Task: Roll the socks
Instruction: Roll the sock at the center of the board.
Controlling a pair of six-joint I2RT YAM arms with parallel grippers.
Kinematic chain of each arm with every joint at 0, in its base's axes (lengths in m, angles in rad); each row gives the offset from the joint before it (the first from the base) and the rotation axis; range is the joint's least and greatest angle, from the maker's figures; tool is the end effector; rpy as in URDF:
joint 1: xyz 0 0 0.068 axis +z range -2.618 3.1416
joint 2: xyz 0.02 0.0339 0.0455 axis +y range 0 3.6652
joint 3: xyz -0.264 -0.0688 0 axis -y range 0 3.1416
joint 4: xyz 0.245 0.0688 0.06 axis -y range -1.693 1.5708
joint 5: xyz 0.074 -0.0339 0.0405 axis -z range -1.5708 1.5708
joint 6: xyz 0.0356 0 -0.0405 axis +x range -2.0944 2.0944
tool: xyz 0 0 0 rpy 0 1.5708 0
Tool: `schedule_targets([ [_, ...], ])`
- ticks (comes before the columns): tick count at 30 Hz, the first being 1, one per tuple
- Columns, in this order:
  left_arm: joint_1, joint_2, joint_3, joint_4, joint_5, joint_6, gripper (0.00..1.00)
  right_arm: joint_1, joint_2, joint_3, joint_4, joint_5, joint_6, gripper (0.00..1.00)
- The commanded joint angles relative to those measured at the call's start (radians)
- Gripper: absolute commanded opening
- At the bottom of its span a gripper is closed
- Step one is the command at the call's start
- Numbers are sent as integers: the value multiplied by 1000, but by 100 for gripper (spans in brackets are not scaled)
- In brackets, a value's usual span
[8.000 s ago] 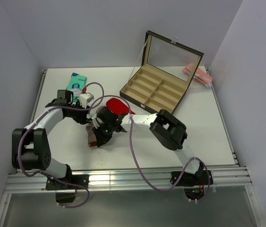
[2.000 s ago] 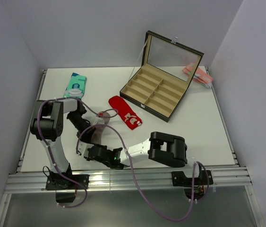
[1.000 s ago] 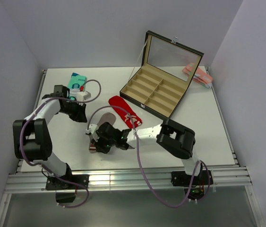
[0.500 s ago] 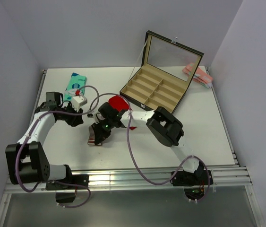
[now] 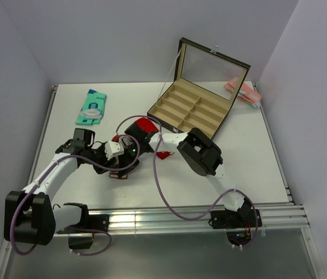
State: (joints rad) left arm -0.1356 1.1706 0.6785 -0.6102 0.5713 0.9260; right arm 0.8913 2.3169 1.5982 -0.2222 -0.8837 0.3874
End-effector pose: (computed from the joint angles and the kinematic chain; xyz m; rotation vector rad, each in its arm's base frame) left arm 0.2038 -0.0472 0.2010 1.3961 2.0374 -0.4414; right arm 0.2802 0.3907 0.1132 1.0641 -2.4830 -1.5325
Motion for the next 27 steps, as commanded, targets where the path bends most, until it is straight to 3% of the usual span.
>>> schedule_targets([
  [1,-13,35,9,-29,64,62,52,-8,45,26,-59,25,22,16],
  [16,-35,178,42,-48,90,90,51,-15,75,42,-78,54,53,15],
  [20,-35,215,56,-26,88,48,44,-18,75,32,-65,61,67,15],
  [27,-35,262,67,-20,87,17,19,-17,55,2,-46,107,87,17],
])
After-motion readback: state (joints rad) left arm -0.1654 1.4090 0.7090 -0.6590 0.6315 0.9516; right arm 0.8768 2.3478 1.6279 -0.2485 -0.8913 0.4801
